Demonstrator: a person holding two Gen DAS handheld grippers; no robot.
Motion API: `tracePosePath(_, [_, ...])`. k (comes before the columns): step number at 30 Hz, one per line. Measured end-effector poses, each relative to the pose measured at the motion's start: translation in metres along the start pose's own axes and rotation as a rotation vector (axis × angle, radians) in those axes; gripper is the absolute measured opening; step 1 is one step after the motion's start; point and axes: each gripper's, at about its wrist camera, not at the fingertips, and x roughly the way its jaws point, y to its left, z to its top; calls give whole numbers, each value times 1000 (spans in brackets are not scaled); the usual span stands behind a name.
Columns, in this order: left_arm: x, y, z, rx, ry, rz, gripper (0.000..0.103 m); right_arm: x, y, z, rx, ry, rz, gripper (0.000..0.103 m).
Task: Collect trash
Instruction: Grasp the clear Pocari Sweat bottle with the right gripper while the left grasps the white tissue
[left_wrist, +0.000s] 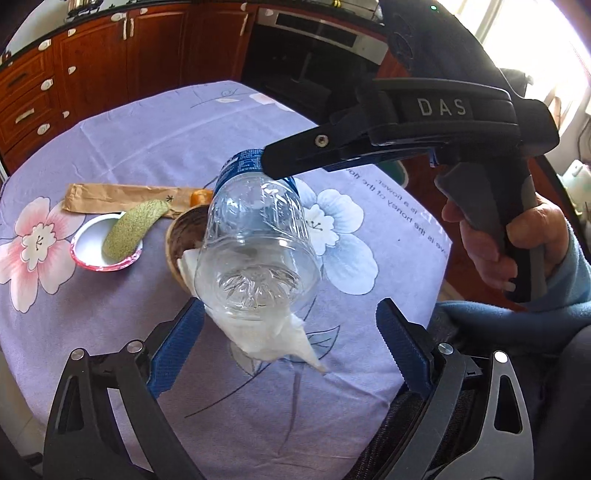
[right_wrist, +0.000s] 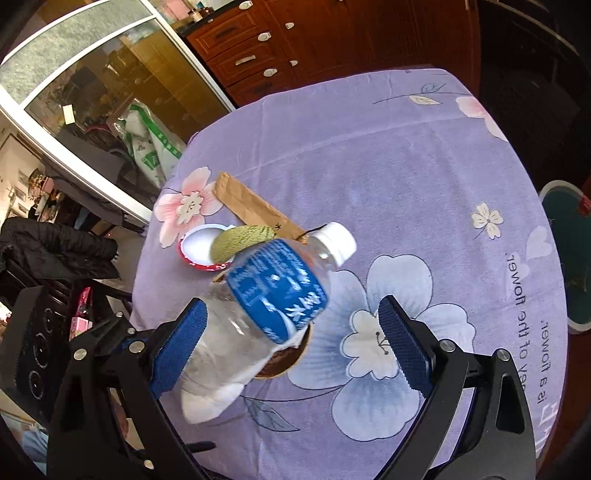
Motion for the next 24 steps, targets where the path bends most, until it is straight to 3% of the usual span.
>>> tracePosePath(4, [5, -15, 5, 23, -10, -19, 93, 11, 7, -4, -18, 31, -9, 91])
tracePosePath(9, [9, -16, 6, 15, -13, 20, 93, 25, -8, -24, -36, 75, -109, 90])
tracePosePath(14, [9, 1, 5, -54, -5, 68, 93, 23, -43, -44, 3, 103, -163, 77])
tracePosePath(16, [13, 1, 6, -53, 8, 99, 93, 20, -50, -49, 12, 102, -166, 64])
tracePosePath(24, [19, 22, 9, -95, 42, 155, 80, 13, -54, -59, -41, 70, -219, 62])
